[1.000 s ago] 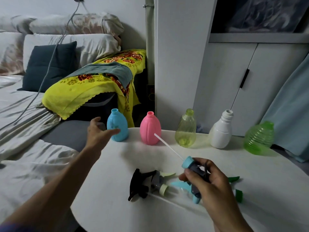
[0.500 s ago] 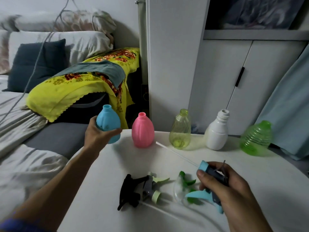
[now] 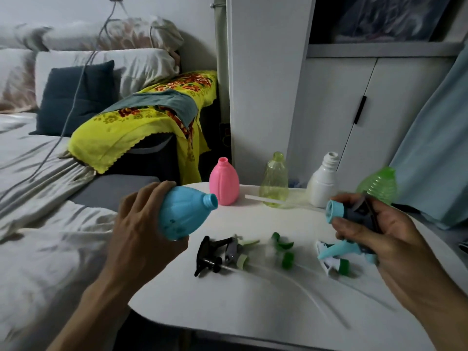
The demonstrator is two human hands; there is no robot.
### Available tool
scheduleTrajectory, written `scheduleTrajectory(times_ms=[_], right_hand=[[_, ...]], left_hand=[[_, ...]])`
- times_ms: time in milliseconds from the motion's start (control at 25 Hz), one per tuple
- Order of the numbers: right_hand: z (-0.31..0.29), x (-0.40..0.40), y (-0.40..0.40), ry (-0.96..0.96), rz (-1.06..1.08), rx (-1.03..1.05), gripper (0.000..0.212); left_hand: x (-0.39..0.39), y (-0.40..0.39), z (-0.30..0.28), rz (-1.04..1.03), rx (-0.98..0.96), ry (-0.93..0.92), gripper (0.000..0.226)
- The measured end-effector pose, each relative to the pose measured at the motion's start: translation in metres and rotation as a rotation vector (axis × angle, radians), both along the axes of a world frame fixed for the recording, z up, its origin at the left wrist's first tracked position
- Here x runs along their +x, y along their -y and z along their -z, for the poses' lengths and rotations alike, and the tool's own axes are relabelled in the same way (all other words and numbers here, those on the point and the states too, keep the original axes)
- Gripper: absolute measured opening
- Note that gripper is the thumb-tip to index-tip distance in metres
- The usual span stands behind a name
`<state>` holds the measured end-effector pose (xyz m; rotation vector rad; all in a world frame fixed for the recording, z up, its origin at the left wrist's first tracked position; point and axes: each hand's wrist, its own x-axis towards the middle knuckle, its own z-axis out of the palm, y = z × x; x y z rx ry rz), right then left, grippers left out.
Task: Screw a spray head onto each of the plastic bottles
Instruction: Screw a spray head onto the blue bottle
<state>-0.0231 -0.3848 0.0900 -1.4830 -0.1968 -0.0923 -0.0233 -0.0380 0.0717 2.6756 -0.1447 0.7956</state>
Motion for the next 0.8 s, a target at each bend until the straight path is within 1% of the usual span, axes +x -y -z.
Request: scheduleTrajectory(times_ms=[160,360,560,680,800], right_hand=[[0.006,-0.004,-0.004,-0.025,-0.075,-0.036,0.042],[0.01,-0.002,-0.019,-0.008,-0.151,-0.074,0.036],[0.02,-0.001,-0.043,0.09,-0.114,-0.24,0.037],[0.021,-0.003,-0.052,0.128,-0.116,-0.292,0.03],[0.022,-0.003,-0.049,0.151,-0.086,-0.317,0.032]], left_hand=[[-0.002,0.007,0.006,0.028,0.08,-0.026,0.091],[-0.001,0.025,0.01,0.1,0.135,0.0,0.094],[-0.005,0.049,0.01,0.163,0.142,-0.021,0.099],[-0.006,0.062,0.009,0.163,0.182,-0.023,0.1],[-0.006,0.07,0.008,0.15,0.194,-0.017,0.1]])
